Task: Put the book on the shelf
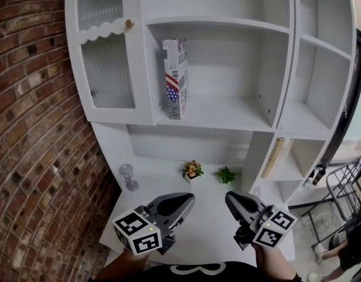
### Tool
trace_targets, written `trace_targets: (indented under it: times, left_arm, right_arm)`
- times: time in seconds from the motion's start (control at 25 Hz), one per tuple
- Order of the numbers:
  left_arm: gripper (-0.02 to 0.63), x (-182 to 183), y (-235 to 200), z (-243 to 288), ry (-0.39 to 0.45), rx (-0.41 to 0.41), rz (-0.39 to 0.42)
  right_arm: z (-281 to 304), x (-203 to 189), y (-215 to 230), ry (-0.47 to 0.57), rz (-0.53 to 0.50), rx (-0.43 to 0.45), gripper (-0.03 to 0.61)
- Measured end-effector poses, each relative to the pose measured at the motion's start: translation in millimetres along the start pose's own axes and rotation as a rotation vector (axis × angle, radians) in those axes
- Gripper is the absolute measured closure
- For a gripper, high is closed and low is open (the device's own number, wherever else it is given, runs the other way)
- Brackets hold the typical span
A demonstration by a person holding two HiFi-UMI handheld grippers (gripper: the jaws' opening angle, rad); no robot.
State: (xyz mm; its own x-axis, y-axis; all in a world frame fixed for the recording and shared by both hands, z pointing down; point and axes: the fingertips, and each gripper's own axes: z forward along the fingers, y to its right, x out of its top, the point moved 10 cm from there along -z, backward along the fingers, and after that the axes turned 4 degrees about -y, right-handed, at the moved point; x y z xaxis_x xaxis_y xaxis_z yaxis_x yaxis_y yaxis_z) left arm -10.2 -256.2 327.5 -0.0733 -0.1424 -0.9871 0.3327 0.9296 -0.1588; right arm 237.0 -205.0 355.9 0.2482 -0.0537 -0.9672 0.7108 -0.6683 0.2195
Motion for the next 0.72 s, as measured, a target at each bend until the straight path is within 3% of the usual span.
trace_targets:
  times: [0.24,0.48,0.72]
  left_arm:
    - [0.611,-16.0,-2.2,-4.6,0.009,0.033,-0.064]
    - [0.611,-19.0,2.3,-5.2,0.017,0.0,-0.083]
    - [0.611,-25.3,1.6,-6.4,0.017,-0.002,-0.106]
  right_arm:
    - [5.2,-9.9,-9.4,-0.045,0.0,0.017,0.568]
    - [2.6,-15.4,-16.6,-0.064,-0.03,0.025,0.569]
    - [-1.2,-26.3,-14.4,-0.093,-0.023,-0.022,0.569]
